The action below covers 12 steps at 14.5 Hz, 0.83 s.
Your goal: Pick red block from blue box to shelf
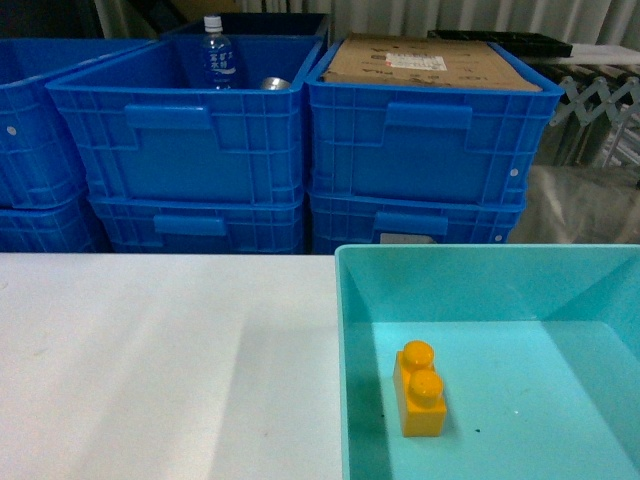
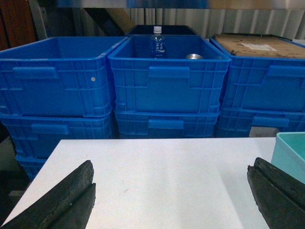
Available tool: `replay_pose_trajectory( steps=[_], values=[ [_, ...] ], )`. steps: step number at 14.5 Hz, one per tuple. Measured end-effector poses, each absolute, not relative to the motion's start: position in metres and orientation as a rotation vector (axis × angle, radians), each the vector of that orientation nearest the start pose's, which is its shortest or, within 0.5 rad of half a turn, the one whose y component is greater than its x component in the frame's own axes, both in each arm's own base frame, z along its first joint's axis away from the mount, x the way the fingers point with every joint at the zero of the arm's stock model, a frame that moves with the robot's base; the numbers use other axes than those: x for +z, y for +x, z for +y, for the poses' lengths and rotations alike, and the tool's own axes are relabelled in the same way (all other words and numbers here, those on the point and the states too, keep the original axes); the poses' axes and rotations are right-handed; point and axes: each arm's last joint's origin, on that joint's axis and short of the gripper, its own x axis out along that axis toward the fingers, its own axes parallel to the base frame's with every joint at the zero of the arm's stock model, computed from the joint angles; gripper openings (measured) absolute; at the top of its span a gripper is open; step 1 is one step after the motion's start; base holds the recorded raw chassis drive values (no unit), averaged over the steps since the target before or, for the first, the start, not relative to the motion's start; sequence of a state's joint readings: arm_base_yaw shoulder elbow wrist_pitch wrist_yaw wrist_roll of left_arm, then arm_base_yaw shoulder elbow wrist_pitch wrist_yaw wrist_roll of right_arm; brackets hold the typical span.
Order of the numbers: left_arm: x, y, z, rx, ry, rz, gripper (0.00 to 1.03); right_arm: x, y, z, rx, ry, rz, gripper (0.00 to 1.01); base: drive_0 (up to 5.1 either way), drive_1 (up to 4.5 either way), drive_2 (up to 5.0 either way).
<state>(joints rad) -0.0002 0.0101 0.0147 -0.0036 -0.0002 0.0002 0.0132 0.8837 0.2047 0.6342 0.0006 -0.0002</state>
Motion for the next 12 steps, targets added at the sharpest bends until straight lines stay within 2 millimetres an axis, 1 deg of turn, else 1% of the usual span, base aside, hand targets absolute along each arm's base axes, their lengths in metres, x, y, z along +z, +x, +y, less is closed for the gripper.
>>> replay_pose_trajectory(
  steps=[2, 4, 5, 6, 12],
  values=[
    [0.167, 0.097, 0.0, 0.0, 0.0, -0.001, 0.98, 0.187, 0.175, 0.001, 0.005, 0.004, 0.121, 0.29, 0.0, 0.0, 0.0],
    [0.167, 0.097, 0.0, 0.0, 0.0, -0.001, 0.98, 0.171, 0.172, -0.002, 0.006, 0.012, 0.223, 0.29, 0.0, 0.0, 0.0],
    [0.167, 0.097, 0.0, 0.0, 0.0, -0.001, 0.98, 0.155, 0.175, -0.01, -0.026, 0.021, 0.296, 0.29, 0.0, 0.0, 0.0],
    [0.167, 0.097, 0.0, 0.0, 0.0, -0.001, 0.98, 0.156, 0.178, -0.006, 0.008, 0.012, 0.267, 0.29, 0.0, 0.0, 0.0],
    [0.167, 0.097, 0.0, 0.0, 0.0, -0.001, 0.98, 0.155, 0.178, -0.007, 0.008, 0.012, 0.271, 0.29, 0.0, 0.0, 0.0]
  ],
)
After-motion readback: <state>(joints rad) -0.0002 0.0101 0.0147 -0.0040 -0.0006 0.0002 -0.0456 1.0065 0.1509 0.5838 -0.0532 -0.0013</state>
